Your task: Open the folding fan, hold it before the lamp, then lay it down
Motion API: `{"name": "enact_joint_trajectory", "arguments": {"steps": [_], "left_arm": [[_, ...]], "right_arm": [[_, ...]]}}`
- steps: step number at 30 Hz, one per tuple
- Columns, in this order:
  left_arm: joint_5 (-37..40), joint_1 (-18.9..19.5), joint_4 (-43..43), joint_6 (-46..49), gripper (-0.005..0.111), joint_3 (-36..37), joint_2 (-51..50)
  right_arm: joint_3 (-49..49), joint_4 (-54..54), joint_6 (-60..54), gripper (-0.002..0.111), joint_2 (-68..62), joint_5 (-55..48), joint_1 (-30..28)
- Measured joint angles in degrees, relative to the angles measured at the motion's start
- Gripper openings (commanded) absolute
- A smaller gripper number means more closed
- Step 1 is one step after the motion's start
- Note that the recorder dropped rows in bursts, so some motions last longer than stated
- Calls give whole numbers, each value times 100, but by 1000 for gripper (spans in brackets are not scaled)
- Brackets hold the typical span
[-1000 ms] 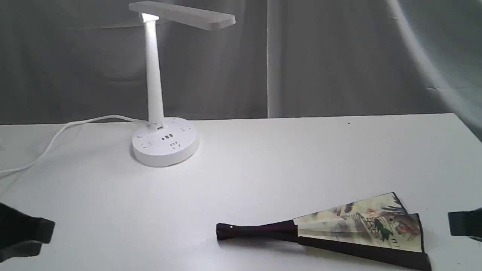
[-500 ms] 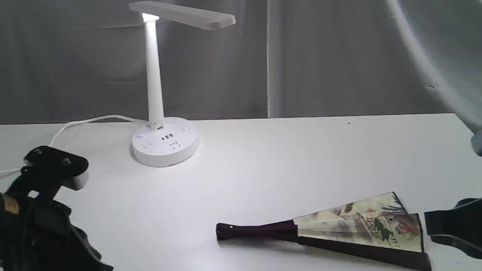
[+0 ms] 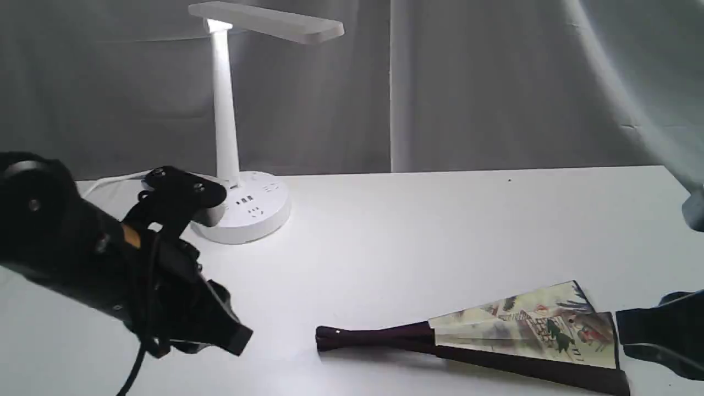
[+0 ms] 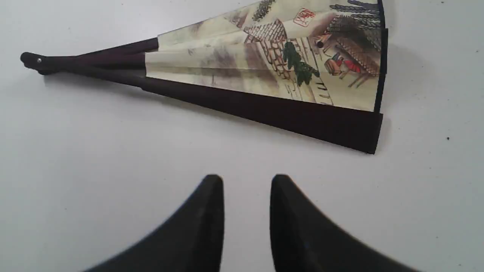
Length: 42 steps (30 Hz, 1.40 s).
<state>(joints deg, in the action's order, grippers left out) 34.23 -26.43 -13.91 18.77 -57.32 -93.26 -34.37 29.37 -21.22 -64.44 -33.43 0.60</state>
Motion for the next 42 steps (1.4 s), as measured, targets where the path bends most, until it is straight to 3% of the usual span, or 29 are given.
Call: {"name": "enact_joint_trajectory", "arguments": {"steps": [8, 17, 26, 31, 37, 42], "left_arm": [[58, -302, -13, 550, 49, -766, -815], [164, -674, -38, 1897, 49, -1645, -1645], [388, -787, -698, 2004, 49, -2705, -2306], [615, -1119, -524, 2004, 46, -3301, -2580], [582, -1525, -231, 2004, 32, -3794, -2990], [265, -1660, -208, 2027, 38, -4024, -3309]], "right_arm": [[0, 20, -10, 23, 0, 0, 0], [0, 20, -10, 23, 0, 0, 0], [0, 20, -10, 23, 0, 0, 0], [0, 3, -10, 23, 0, 0, 0], [0, -235, 42, 23, 0, 0, 0], [0, -263, 97, 23, 0, 0, 0]]}}
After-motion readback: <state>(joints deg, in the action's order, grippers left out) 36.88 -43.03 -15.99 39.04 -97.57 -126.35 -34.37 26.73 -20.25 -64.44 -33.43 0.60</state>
